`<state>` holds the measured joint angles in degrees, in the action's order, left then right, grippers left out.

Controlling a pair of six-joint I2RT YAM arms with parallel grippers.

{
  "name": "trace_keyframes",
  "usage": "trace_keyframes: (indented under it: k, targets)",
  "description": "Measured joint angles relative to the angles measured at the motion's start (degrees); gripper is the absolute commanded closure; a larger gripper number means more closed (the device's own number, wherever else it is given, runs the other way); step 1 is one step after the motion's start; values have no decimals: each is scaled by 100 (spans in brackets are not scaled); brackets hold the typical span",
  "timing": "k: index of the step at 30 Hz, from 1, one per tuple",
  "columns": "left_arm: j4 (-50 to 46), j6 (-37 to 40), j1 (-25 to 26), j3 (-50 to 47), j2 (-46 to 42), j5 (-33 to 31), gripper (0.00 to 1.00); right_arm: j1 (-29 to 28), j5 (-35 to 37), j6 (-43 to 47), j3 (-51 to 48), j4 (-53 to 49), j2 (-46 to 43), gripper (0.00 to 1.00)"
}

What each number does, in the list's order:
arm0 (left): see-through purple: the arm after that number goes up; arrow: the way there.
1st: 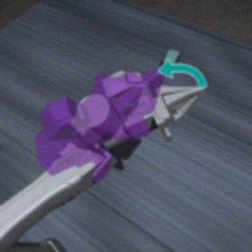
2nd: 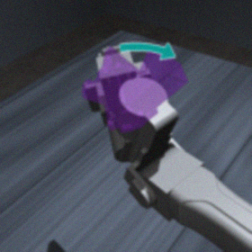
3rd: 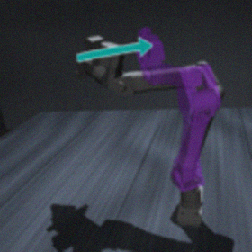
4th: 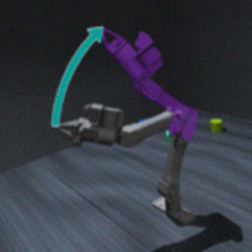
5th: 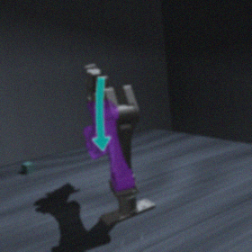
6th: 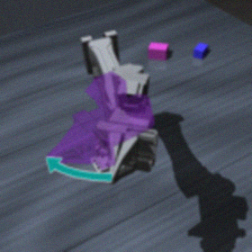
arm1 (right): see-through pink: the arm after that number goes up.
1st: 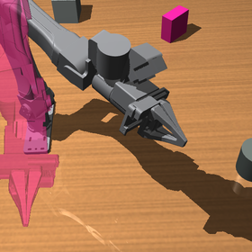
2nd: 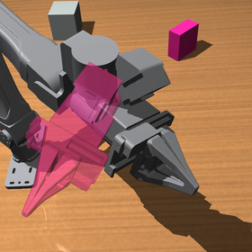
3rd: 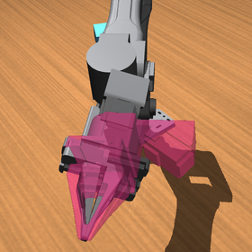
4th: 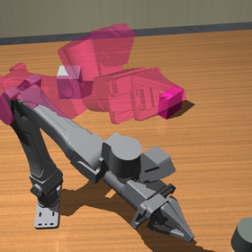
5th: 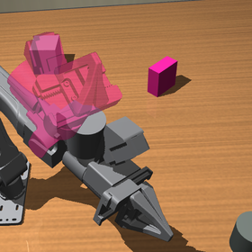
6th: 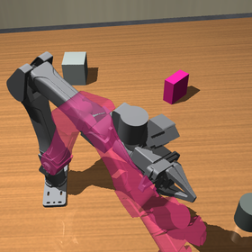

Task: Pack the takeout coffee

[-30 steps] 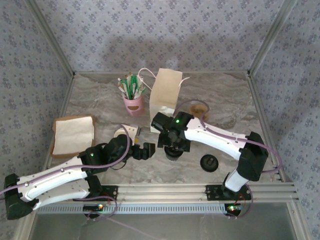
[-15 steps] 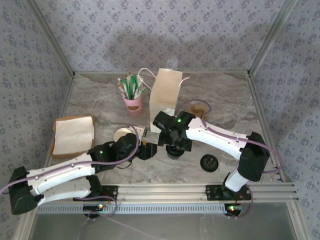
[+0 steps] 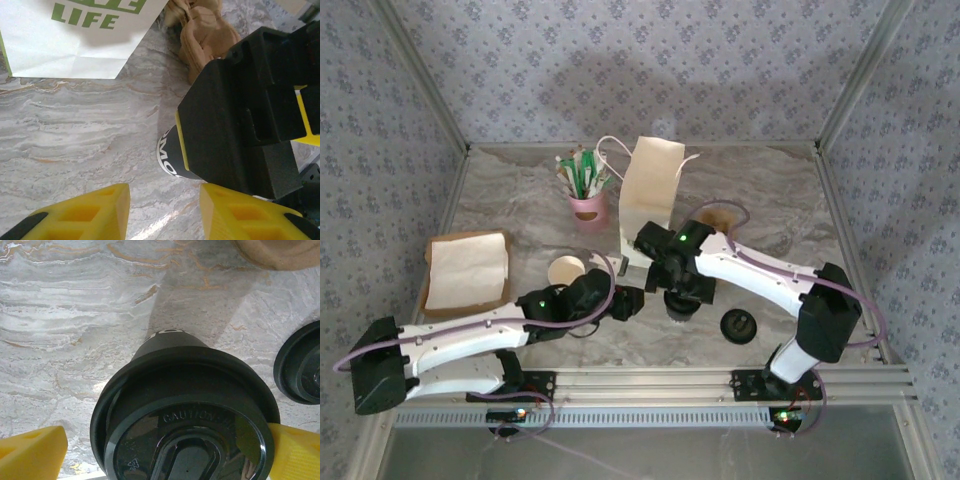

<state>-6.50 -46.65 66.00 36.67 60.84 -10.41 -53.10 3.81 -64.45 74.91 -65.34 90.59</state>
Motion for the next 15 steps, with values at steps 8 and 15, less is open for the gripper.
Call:
trace_keyframes:
  k: [8, 15]
  targets:
    - [105, -85, 116, -212, -732, -247, 61, 129, -286, -74, -127, 356, -232, 0]
    - [52, -144, 116, -245, -1091, -308, 63, 236, -367, -269, -186, 426, -262, 0]
